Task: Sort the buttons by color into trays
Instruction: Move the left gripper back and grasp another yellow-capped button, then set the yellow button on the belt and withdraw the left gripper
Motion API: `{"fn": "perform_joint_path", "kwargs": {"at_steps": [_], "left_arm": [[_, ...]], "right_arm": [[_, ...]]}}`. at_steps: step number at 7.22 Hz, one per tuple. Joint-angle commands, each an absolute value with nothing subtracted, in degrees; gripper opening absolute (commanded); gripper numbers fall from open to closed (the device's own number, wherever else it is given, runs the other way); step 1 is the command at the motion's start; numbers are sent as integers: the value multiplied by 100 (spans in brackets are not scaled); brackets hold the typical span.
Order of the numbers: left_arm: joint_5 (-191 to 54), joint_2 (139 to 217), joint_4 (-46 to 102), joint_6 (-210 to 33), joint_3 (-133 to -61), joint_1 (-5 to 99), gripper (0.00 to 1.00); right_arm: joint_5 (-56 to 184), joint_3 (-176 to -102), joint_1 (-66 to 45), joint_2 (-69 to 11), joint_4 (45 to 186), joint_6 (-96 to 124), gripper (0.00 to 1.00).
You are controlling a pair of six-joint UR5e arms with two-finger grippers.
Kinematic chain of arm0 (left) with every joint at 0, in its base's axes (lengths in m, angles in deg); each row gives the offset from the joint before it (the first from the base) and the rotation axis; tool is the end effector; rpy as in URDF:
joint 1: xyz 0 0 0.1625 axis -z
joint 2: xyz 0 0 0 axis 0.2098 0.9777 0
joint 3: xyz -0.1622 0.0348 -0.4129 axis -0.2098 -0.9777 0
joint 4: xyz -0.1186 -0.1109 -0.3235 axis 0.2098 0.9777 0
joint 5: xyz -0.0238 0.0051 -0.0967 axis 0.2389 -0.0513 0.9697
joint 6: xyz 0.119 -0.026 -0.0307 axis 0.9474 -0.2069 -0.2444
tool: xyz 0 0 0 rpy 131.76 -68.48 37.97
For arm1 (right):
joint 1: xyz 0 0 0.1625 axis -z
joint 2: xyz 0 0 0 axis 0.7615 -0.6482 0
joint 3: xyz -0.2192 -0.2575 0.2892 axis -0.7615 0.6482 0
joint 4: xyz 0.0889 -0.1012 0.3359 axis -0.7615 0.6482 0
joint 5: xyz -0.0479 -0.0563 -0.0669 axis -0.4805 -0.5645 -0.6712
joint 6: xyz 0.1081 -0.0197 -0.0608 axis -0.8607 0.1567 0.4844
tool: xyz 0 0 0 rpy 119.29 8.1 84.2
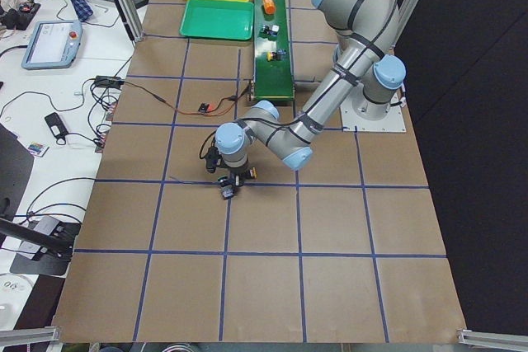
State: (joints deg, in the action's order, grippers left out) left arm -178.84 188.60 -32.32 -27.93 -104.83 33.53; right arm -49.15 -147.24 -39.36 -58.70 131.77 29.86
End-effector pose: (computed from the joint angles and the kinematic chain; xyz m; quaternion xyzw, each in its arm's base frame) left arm 0.3042 -0.5047 0.1981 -0.0115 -0.9988 -0.0264 0.0384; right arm 0.1267 -0.3692 0.4671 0.0158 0.9998 -0.0093 0.0004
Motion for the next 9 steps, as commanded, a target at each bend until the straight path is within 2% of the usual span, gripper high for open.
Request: {"fn": "perform_joint_path", "kwargs": {"at_steps": [1, 3, 6, 9], "left_arm": [[-17857, 18529, -2825, -3014, -10460, 3499, 0], [-17892, 17836, -1904, -3819, -10495, 4190, 0], [-17804, 16939, -1178, -6013, -10897, 5910, 0], [-17769, 16375, -1492, -6829, -12153, 6575, 0]], "right_arm": [[-4920, -14742, -3786, -5870, 13132, 2984, 100], [-4833, -14760, -3794, -5861, 13088, 2993, 100], [-4858, -14892, -3794, -5861, 13141, 2984, 100], [-4832, -15015, -3786, -5879, 13149, 2993, 100]]}}
